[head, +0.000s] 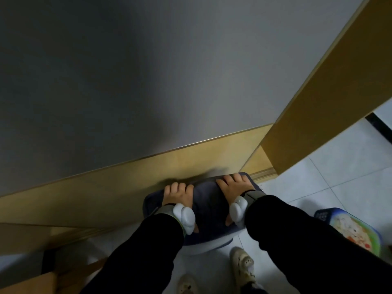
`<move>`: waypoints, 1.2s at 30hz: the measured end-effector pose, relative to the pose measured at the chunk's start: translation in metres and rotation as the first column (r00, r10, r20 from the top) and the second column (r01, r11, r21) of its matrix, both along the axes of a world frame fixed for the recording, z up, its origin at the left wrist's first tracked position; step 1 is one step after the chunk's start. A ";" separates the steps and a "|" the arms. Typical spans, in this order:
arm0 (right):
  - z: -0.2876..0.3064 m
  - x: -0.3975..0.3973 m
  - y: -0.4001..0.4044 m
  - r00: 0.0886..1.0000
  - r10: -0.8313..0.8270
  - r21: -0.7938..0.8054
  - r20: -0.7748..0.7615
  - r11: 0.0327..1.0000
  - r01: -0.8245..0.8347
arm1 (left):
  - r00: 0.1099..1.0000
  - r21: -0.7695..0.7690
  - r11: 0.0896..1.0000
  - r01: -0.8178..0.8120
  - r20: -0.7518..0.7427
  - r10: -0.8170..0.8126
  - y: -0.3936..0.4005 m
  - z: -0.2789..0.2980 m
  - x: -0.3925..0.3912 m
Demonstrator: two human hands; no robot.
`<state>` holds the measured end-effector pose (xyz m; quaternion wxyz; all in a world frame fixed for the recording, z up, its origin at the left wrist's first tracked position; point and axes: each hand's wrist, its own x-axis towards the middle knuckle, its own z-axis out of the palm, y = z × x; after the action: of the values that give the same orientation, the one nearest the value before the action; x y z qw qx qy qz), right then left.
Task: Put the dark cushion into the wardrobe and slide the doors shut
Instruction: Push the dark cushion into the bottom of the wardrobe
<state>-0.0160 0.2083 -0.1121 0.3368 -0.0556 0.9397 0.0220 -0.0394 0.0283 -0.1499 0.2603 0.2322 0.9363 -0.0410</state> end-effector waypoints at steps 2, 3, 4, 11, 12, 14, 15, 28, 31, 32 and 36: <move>-0.002 0.002 -0.002 1.000 0.012 -0.017 0.016 1.000 -0.012 | 0.998 0.019 1.000 0.000 0.056 -0.001 0.003 -0.002 0.003; -0.003 0.003 -0.001 0.999 0.007 -0.037 0.040 0.999 -0.006 | 0.994 0.030 1.000 -0.002 0.106 -0.001 0.005 -0.003 0.005; -0.005 0.005 0.002 0.998 -0.005 -0.064 0.060 0.998 0.009 | 0.990 0.051 0.999 -0.005 0.139 -0.002 0.006 -0.004 0.006; -0.023 0.016 0.027 0.994 0.018 -0.149 -0.104 0.988 -0.033 | 0.990 0.026 1.000 -0.016 0.143 0.012 0.030 0.001 0.012; -0.024 0.018 0.032 0.994 0.022 -0.153 -0.105 0.988 -0.038 | 0.985 0.012 1.000 -0.027 0.173 0.024 0.037 0.004 0.013; -0.025 0.022 0.049 0.992 0.015 -0.174 -0.126 0.984 -0.037 | 0.972 -0.010 0.999 -0.046 0.229 0.048 0.053 0.012 0.013; -0.026 0.025 0.059 0.991 0.012 -0.185 -0.137 0.982 -0.038 | 0.970 -0.020 0.998 -0.057 0.236 0.060 0.064 0.017 0.014; 0.008 0.056 0.254 0.987 -0.131 -0.219 -0.097 0.970 0.108 | 0.990 -0.061 0.997 0.053 0.136 -0.044 0.272 0.070 0.024; 0.015 0.059 0.300 0.970 -0.209 -0.212 -0.124 0.961 0.180 | 0.988 -0.040 0.994 0.106 0.119 -0.100 0.321 0.081 0.022; 0.018 0.062 0.318 0.963 -0.234 -0.208 -0.135 0.957 0.203 | 0.987 -0.021 0.992 0.121 0.112 -0.118 0.339 0.085 0.022; 0.023 0.070 0.375 0.925 -0.307 -0.185 -0.225 0.945 0.269 | 0.972 0.016 0.978 0.206 0.108 -0.207 0.400 0.099 0.019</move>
<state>0.0543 0.5830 -0.0892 0.2096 0.0612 0.9715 -0.0921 -0.0207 0.4279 -0.0509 0.3047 0.3309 0.8915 -0.0528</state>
